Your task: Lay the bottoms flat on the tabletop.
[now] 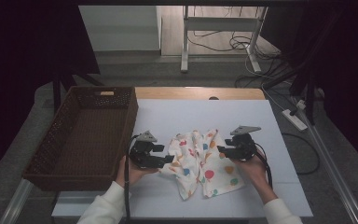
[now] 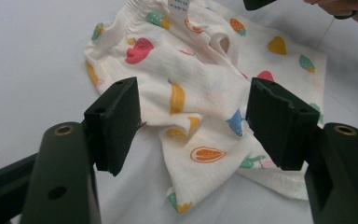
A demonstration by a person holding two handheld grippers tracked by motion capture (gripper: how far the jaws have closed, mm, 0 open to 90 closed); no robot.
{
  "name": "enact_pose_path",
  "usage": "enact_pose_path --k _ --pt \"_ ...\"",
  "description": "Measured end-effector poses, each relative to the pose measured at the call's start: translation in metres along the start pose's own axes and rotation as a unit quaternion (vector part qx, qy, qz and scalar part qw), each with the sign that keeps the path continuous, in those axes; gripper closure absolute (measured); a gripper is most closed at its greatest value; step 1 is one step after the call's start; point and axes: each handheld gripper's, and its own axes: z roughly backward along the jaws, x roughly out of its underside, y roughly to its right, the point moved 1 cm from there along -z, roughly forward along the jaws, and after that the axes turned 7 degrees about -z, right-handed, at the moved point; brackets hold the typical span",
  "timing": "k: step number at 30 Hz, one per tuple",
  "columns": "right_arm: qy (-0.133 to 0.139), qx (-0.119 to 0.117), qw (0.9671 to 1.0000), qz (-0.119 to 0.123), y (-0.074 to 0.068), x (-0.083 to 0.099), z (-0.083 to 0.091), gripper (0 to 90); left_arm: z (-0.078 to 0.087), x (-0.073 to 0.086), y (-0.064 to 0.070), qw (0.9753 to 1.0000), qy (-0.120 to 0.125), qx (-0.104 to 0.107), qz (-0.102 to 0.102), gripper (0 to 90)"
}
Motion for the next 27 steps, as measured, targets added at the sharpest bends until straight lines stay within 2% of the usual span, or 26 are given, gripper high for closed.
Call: enact_pose_path --k 14,18,27 --pt "-0.031 0.014 0.9992 -0.018 0.011 0.025 0.012 47.1 -0.002 0.0 0.001 1.0 -0.003 0.0 -0.003 34.1" --pt "-0.045 0.025 0.9985 -0.015 0.011 0.027 0.011 47.1 -0.002 0.0 0.001 1.0 -0.003 0.0 -0.003 34.0" --pt "-0.065 0.021 0.9976 -0.009 0.005 0.033 0.007 49.7 -0.002 0.0 0.001 1.0 -0.004 0.001 -0.005 33.8"
